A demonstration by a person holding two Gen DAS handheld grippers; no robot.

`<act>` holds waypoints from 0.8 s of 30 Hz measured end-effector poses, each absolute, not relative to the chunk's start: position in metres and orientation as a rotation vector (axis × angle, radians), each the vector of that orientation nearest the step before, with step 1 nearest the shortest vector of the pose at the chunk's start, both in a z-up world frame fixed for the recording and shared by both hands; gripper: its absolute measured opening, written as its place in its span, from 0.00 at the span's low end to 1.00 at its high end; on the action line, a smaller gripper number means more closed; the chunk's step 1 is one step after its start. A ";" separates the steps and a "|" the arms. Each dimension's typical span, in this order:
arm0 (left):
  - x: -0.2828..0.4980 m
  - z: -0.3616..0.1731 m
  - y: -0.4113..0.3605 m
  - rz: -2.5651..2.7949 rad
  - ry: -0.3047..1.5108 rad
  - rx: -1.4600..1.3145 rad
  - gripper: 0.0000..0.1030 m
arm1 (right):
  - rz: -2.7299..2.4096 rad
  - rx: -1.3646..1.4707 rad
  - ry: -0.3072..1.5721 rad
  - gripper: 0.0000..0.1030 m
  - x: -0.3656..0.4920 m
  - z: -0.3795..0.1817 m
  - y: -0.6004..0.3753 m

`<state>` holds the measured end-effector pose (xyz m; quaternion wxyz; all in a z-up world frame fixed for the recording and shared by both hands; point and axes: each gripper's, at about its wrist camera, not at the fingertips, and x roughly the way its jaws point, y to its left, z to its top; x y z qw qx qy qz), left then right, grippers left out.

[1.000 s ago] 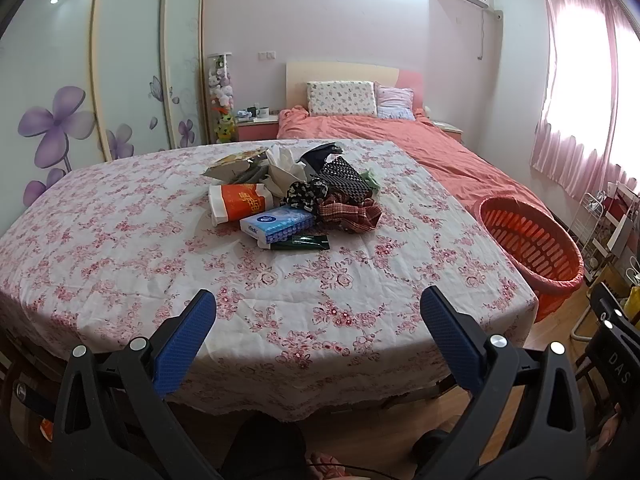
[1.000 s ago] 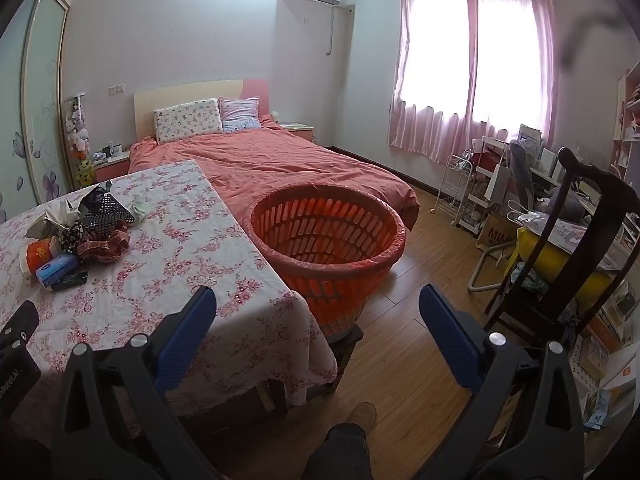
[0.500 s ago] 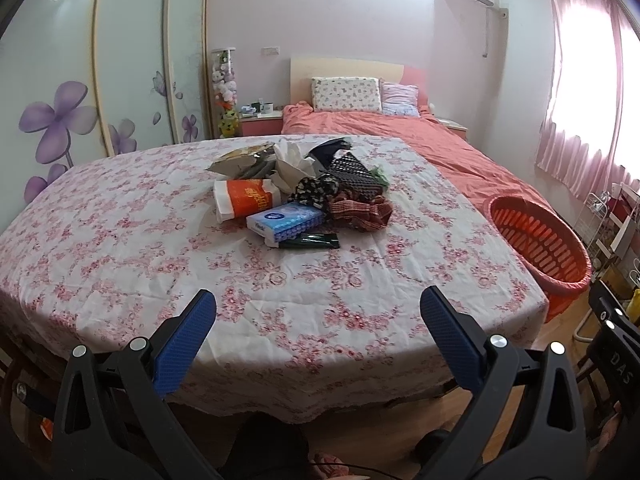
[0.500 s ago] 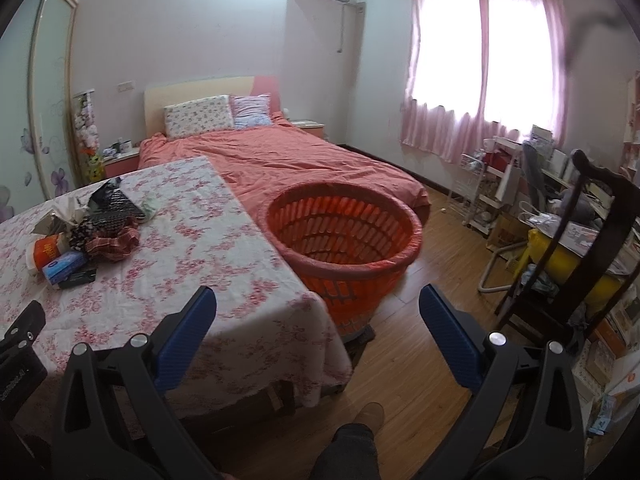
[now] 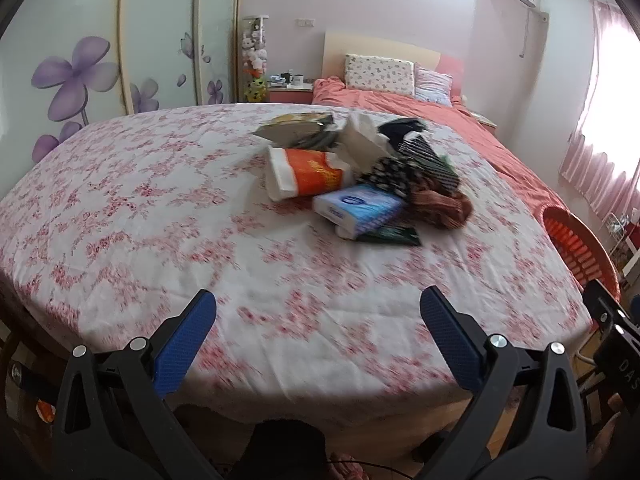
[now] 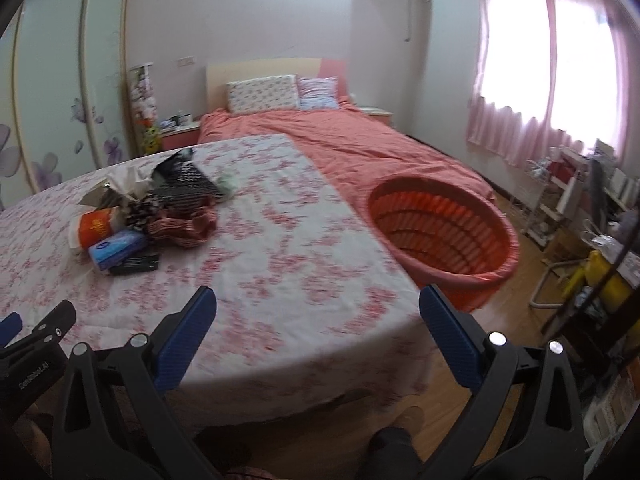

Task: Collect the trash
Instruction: 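Approach the pile of items on the bed with both tools, then grasp the brown checked cloth with the right tool and lift it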

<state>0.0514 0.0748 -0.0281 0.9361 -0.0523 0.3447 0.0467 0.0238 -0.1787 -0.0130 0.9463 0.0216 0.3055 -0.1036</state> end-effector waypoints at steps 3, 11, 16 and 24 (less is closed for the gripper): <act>0.058 -0.027 0.087 0.109 0.692 -0.111 0.98 | -0.170 0.039 0.625 0.96 0.042 -0.015 -0.163; 0.076 -0.027 0.109 0.117 0.675 -0.111 0.98 | -0.090 0.070 0.659 0.88 0.096 -0.021 -0.143; 0.088 -0.029 0.118 0.113 0.678 -0.119 0.98 | -0.024 0.105 0.688 0.70 0.133 -0.027 -0.130; 0.096 -0.036 0.128 0.100 0.702 -0.158 0.98 | 0.005 0.200 0.792 0.44 0.183 -0.051 -0.133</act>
